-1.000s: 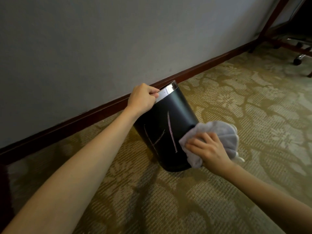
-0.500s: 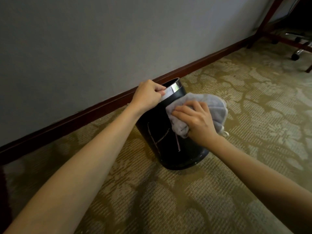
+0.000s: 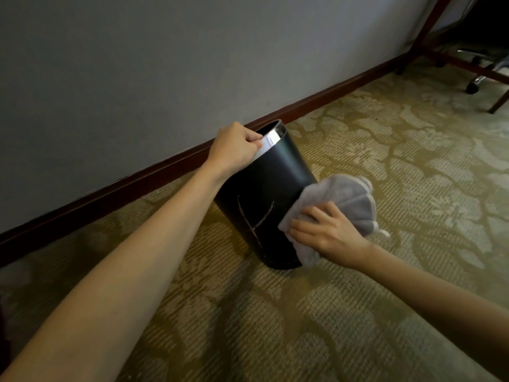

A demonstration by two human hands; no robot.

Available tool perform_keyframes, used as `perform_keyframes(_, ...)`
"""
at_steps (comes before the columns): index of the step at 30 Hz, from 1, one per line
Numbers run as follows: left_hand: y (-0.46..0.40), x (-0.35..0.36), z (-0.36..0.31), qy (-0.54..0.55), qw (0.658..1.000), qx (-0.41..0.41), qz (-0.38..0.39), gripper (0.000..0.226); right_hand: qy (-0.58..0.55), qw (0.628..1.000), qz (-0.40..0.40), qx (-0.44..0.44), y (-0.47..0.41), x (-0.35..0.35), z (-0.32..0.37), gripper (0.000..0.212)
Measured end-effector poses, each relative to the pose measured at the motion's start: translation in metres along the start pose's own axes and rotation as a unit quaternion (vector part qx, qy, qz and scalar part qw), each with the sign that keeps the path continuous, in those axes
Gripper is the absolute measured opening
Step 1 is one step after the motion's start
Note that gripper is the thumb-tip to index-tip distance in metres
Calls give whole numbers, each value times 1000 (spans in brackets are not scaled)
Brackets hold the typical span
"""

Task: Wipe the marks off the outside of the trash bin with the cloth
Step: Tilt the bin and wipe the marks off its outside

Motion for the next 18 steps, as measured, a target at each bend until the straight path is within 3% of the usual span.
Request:
perform_keyframes(6, 2, 3, -7, -10, 1000, 19, -14, 20, 23, 992, -64, 109, -40, -16, -25, 27)
perform_keyframes(9, 2, 3, 1, 4, 1000, 12, 11, 22, 44, 992, -68, 95, -23, -9, -4, 24)
perform_keyframes(13, 1, 1, 10, 40, 999, -17, 18, 22, 65, 997, 34, -8, 12, 21, 46, 22)
perform_keyframes(16, 1, -1, 12, 51, 998, -30, -1, 24, 53, 990, 121, -40, 22, 37, 59, 23)
perform_keyframes(18, 1, -2, 11, 35, 999, -25, -17, 21, 34, 989, 138, -48, 12, 34, 51, 21)
Point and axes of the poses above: each hand's wrist, its own y-axis away from the middle knuckle, its own x-axis out of the palm, z = x × y, the point moved 10 cm from there along -y, towards the middle knuckle, and after that the axes turned 9 degrees about -x, right-handed, at the moved point
